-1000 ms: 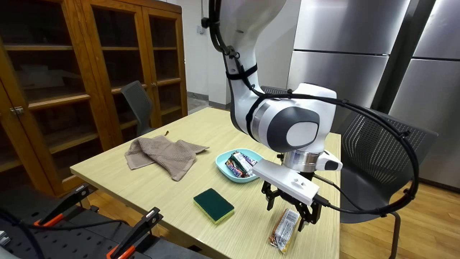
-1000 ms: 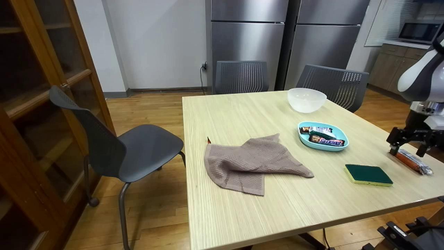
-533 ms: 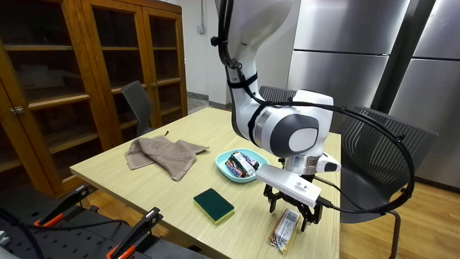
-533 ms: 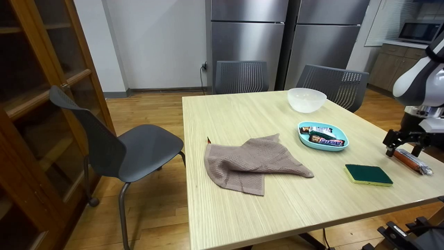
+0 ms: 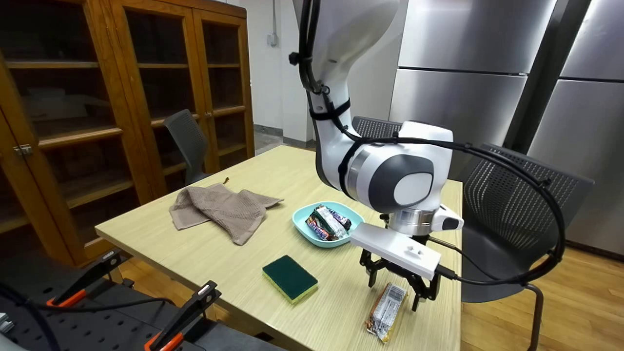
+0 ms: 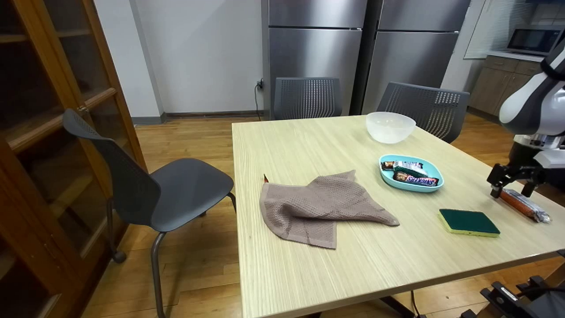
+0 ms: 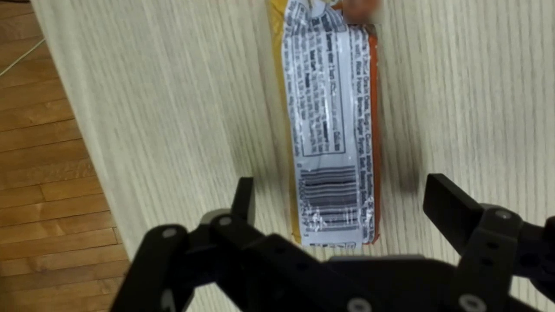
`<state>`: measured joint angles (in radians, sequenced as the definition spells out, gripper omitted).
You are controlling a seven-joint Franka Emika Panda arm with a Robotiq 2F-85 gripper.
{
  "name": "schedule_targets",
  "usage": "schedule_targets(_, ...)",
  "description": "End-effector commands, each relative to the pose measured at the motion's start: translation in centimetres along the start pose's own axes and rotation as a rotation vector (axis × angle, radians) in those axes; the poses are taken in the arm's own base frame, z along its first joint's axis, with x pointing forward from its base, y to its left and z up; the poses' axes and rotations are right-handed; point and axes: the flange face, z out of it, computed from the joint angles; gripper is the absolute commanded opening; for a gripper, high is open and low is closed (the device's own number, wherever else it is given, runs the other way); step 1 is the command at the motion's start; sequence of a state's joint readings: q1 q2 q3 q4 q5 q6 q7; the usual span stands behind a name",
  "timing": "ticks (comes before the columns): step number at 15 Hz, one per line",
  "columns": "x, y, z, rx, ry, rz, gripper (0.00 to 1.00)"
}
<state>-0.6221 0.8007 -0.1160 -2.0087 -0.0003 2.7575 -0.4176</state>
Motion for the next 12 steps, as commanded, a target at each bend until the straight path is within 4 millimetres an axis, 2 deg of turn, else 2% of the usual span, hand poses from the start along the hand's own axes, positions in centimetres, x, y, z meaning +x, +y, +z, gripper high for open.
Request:
schedule_targets(1,-0.1,0.2,-0.8,-0.005,0.019,-0.047,1.0)
schedule_targets(2,-0.1,0.2,-0.8,-0.007,0.02,-0.051,1.0)
schedule_targets(4,0.0,0.2,-0.7,-0.006,0.018,-0.052,0.72)
schedule_targets(10,0.0,0.2,-1.5,-0.004,0.037,-0.041,0.25)
schedule_targets(11,0.1,0.4,-2.1,0.005,0.045,-0.033,0.19)
schedule_targets(12,0.2,0.7,-3.0,0.013,0.063,-0.013,0.18)
